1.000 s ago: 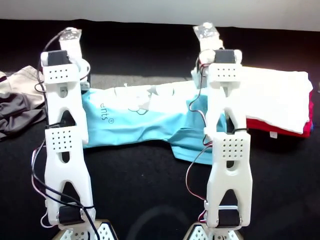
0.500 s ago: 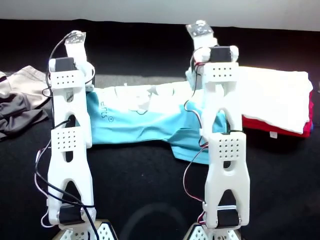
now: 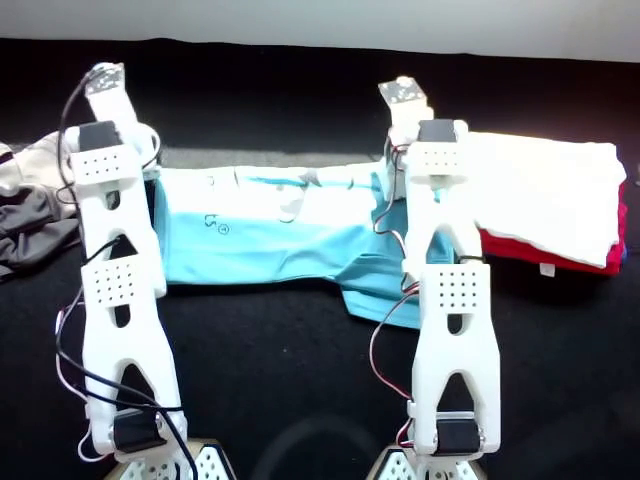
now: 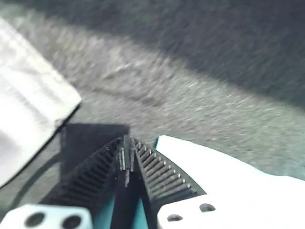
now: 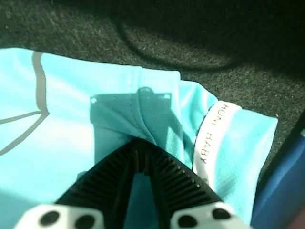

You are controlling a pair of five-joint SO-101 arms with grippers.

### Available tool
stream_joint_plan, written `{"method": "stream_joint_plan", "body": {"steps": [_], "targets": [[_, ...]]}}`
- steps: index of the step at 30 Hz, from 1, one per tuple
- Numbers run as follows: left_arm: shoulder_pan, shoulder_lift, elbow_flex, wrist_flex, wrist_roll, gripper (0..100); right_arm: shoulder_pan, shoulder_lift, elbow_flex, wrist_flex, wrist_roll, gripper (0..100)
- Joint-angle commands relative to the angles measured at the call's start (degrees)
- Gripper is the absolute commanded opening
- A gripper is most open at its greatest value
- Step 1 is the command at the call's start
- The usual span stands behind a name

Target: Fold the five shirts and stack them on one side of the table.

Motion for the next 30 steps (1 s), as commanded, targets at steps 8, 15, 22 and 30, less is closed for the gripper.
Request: {"method": "stream_joint_plan", "body": {"steps": [8, 15, 22, 30], "targets": [[0.8, -1.5, -5.1, 4.8, 4.5, 1, 0.0, -0.5, -27.4, 13.8, -0.4, 0.7], [2.8, -13.7, -4.4, 15.3, 4.3, 1, 0.0, -2.2, -25.6, 13.8, -0.2, 0.7], [4.3, -28.4, 6.5, 15.5, -1.2, 1, 0.3, -5.1, -22.6, 13.8, -0.2, 0.6], [8.2, -50.9, 46.7, 15.1, -1.5, 1, 0.4, -23.3, -8.8, 13.8, -0.3, 0.6]]}}
